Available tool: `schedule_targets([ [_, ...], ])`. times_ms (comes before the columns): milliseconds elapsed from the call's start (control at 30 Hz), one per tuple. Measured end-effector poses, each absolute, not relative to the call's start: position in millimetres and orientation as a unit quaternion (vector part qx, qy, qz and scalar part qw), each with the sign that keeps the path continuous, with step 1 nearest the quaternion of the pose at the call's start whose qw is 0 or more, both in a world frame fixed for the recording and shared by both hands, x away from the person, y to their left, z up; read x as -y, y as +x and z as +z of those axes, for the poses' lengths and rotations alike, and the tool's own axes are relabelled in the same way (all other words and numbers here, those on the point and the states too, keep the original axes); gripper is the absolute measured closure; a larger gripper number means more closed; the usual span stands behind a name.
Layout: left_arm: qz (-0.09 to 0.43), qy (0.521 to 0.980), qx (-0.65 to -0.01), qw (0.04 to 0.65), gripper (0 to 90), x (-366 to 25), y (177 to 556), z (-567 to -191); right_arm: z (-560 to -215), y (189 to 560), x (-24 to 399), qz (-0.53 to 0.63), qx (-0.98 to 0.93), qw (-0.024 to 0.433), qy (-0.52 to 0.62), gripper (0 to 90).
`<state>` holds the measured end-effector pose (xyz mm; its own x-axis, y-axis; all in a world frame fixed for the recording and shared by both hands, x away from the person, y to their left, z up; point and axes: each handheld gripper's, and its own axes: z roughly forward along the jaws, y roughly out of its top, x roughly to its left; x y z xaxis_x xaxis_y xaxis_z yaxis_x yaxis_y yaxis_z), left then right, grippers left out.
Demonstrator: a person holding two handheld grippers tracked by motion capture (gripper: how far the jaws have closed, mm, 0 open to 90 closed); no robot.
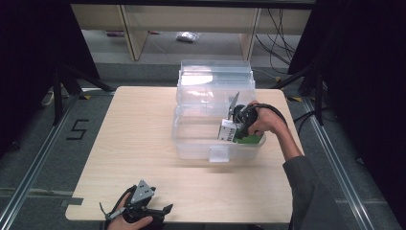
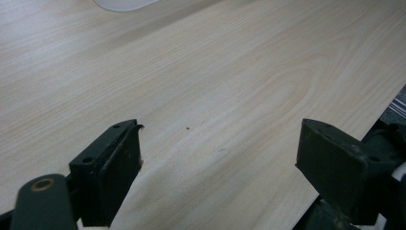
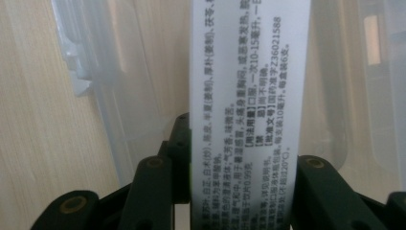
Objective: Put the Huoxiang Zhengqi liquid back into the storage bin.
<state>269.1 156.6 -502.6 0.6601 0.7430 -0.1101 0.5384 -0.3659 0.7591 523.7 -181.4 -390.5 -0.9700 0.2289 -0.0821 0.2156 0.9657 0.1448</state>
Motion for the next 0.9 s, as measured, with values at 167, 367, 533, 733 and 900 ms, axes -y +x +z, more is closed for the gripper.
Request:
schedule_targets([
  [167, 0.127, 0.817, -0.392, 0.404, 14.8, -156, 269, -503, -396, 526, 184, 0.066, -0.992, 0.044, 0.101, 64.3],
  [367, 0.127, 0.817, -0.393, 0.404, 14.8, -156, 269, -503, -402, 528, 185, 0.052, -0.991, 0.046, 0.113, 64.1],
  [533, 0.127, 0.817, -0.392, 0.404, 14.8, -156, 269, -503, -405, 529, 184, 0.046, -0.992, 0.043, 0.114, 63.8],
  [733, 0.127, 0.817, -0.392, 0.404, 14.8, -157, 269, -503, -412, 528, 184, 0.045, -0.991, 0.035, 0.125, 63.3],
  [900, 0.123, 0.813, -0.395, 0.41, 14.8, -155, 269, -503, -414, 527, 185, 0.053, -0.991, 0.024, 0.123, 61.4],
])
